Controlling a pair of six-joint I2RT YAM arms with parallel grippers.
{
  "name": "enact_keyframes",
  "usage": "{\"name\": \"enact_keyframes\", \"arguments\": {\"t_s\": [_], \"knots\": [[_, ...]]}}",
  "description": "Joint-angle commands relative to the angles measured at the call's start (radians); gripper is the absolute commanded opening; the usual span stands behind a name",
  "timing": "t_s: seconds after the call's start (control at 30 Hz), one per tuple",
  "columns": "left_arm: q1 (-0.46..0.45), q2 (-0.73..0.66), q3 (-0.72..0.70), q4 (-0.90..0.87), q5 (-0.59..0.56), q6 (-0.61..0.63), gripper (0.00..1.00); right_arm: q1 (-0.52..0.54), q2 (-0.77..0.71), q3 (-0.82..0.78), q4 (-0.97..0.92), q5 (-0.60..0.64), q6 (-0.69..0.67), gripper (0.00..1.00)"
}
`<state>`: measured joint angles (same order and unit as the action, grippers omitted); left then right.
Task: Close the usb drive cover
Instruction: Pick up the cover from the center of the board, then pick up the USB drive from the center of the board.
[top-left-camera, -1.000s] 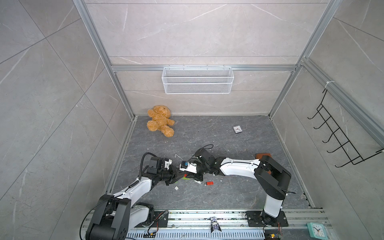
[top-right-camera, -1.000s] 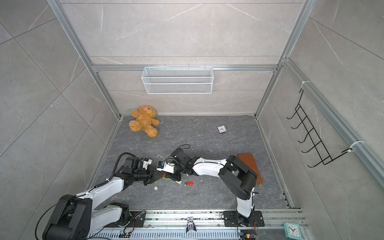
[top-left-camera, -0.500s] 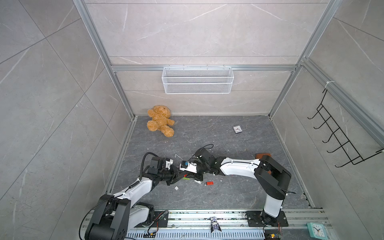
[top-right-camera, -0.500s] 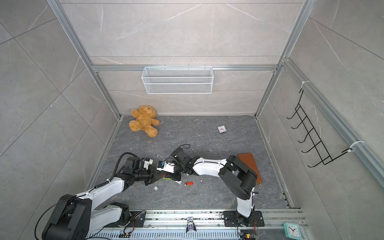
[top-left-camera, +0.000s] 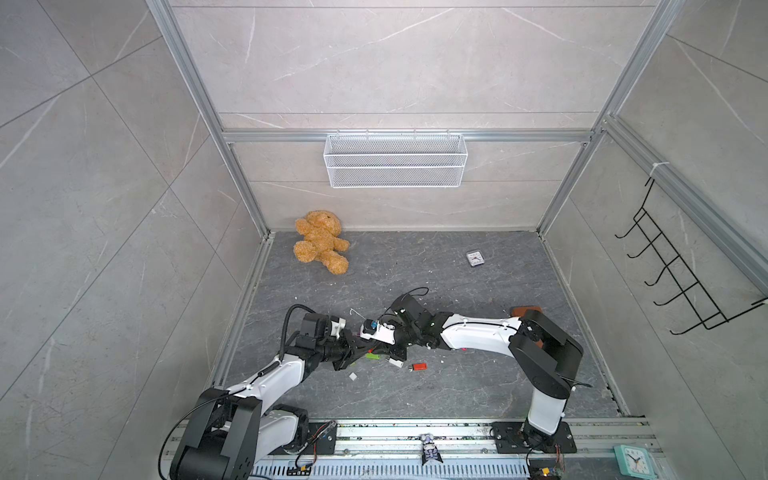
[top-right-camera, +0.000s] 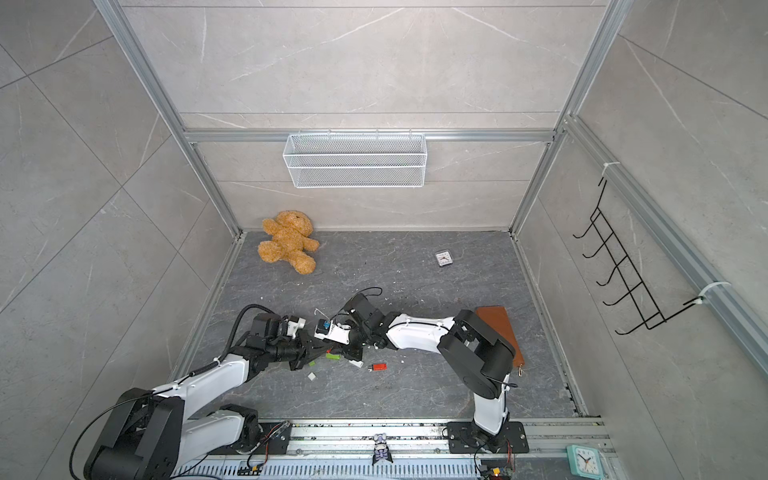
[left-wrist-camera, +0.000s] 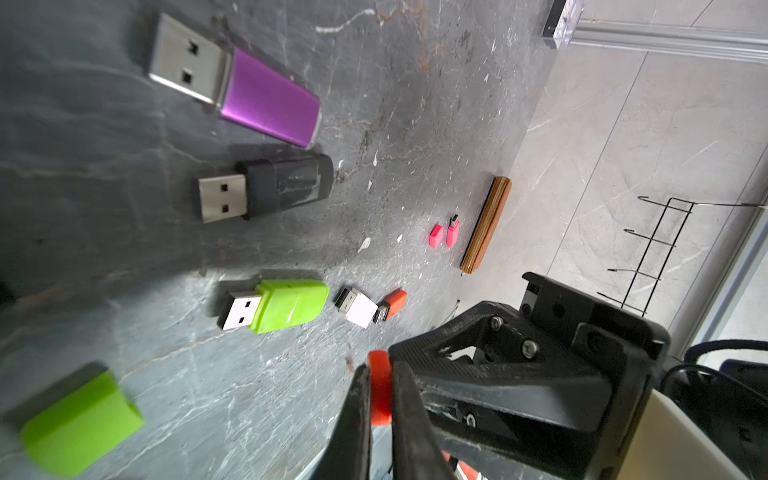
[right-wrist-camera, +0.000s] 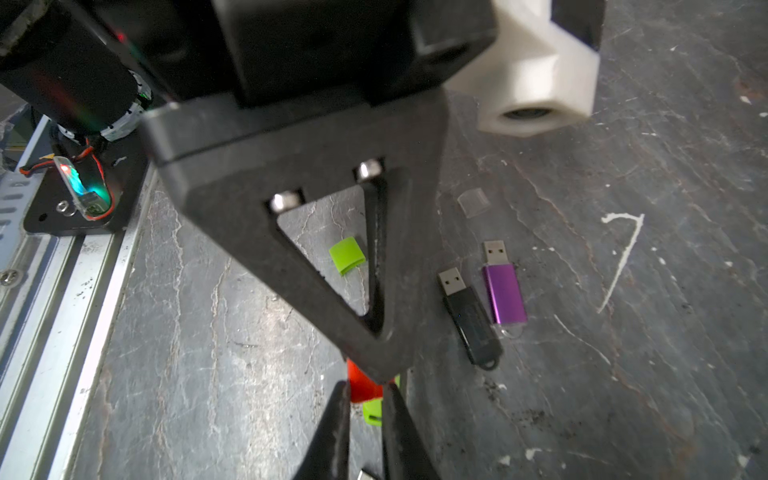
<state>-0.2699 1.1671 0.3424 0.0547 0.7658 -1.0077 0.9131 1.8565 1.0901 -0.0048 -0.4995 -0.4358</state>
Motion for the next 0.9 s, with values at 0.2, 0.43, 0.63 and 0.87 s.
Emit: {"name": "enact_keyframes", "arguments": {"t_s": [0.2, 0.43, 0.63, 0.87], "knots": [[-0.013, -0.009, 0.003, 0.027, 0.024, -0.016, 0.05, -0.022, -0.029, -0.001, -0.033, -0.011, -0.018, 0.29], [-0.012, -0.006, 0.010, 0.020, 0.017, -0.014, 0.04, -0.051, -0.122, -0.024, -0.227, 0.066, -0.189, 0.32], [-0.015, -0.003, 0.017, 0.018, 0.013, -0.014, 0.03, -0.064, -0.151, -0.005, -0.441, 0.142, -0.319, 0.34], [-0.024, -0.004, 0.036, -0.018, -0.006, 0.016, 0.02, -0.069, -0.154, -0.019, -0.534, 0.171, -0.355, 0.35]]}}
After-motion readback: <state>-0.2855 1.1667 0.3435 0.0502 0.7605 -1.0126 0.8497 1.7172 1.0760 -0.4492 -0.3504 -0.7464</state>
